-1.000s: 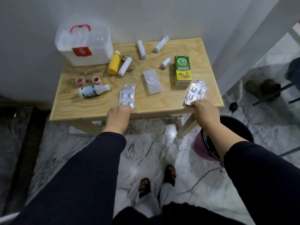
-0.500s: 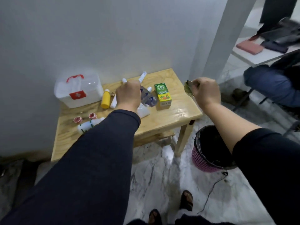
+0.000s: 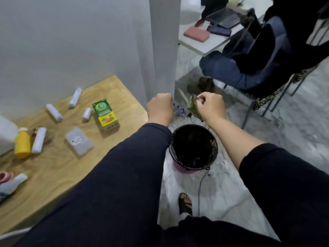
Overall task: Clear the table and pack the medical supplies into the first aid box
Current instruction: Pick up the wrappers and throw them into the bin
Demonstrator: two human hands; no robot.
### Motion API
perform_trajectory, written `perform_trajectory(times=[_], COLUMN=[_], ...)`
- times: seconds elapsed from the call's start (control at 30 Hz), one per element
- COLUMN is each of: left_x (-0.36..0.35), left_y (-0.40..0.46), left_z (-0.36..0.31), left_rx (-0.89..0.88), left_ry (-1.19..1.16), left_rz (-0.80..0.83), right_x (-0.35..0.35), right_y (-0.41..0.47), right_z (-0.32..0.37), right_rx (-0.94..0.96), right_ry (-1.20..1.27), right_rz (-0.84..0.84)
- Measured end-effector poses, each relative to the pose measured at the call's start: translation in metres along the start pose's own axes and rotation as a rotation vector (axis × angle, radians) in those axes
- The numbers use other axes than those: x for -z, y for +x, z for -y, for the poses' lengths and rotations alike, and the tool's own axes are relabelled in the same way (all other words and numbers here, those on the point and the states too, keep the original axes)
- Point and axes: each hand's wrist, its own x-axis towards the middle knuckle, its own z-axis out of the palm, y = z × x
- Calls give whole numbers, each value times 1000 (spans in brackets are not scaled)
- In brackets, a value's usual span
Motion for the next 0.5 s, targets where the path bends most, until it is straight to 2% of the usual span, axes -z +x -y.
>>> perform_trajectory(times=[0.27,0.37,0.5], left_x=[-104,-124,-130], left_y=[32,38,39], left_z=[-48,-46,-36], left_rx=[-15,-16,-5], left_ry=[-41,-57,-2], left_rz=[246,365,409], right_x=[-45,-59,-66], right_y=[41,48,53], right_z=[-98,-120,-132], right_rx=[-228,-239,-258], right_ry=[20,-25,-94], right_rz=[191,327,423])
